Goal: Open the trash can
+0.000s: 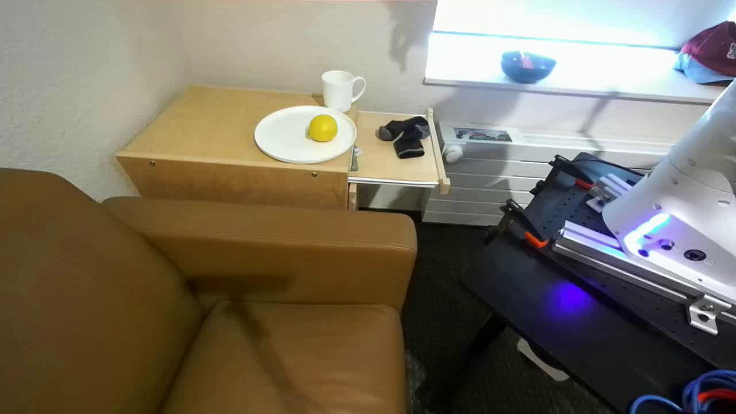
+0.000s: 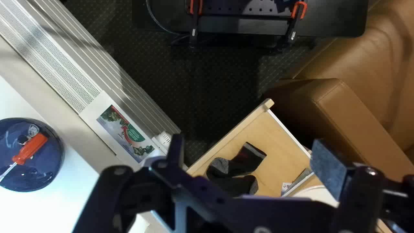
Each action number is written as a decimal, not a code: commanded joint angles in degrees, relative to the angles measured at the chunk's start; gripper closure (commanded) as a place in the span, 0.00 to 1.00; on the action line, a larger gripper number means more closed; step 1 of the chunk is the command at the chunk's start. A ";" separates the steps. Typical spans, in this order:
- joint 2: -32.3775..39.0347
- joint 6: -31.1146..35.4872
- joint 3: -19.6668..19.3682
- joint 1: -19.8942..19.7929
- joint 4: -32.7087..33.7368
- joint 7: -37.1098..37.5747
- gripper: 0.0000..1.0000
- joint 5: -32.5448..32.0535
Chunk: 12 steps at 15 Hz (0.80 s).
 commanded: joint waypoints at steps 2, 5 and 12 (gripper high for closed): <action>0.06 -0.10 0.14 -0.16 0.12 -0.05 0.00 0.06; 0.06 -0.10 0.14 -0.16 0.12 -0.05 0.00 0.06; 8.71 13.72 2.18 -0.50 -9.99 15.40 0.00 5.25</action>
